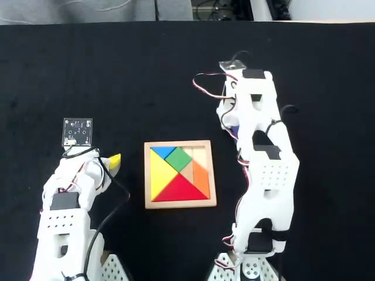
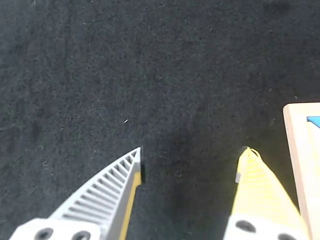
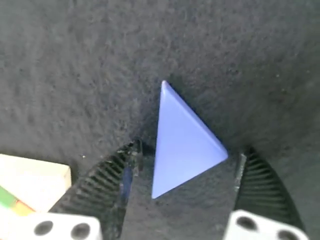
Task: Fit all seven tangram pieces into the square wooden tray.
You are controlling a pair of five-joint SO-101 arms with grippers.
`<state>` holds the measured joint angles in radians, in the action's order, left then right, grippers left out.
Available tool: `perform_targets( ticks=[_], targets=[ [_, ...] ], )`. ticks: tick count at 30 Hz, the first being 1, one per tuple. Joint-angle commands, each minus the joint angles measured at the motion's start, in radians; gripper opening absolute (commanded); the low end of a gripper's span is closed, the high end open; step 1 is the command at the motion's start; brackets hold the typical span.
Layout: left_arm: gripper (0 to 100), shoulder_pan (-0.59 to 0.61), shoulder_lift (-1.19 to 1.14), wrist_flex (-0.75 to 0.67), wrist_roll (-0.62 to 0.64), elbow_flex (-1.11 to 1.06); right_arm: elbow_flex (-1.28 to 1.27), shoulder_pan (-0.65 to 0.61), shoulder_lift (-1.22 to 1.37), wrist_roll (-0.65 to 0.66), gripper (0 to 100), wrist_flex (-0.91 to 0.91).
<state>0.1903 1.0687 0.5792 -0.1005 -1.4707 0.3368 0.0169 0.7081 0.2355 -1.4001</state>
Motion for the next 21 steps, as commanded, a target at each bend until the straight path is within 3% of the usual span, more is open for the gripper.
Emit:
perform_targets(
  ticks=[1, 9, 16, 21],
  targets=[
    [30, -0.004, 0.017, -0.018, 0.002, 0.007, 0.102, 0.008, 0.002, 0.037, 30.0, 0.031],
    [30, -0.007, 0.017, -0.018, 0.002, 0.007, 0.108, 0.002, 0.004, 0.080, 29.2, 0.037],
    [30, -0.008, 0.017, -0.018, 0.002, 0.007, 0.107, 0.002, 0.004, 0.080, 14.4, 0.037],
    [30, -0.008, 0.017, -0.018, 0.002, 0.007, 0.107, 0.003, 0.004, 0.074, 17.8, 0.031]
  ],
)
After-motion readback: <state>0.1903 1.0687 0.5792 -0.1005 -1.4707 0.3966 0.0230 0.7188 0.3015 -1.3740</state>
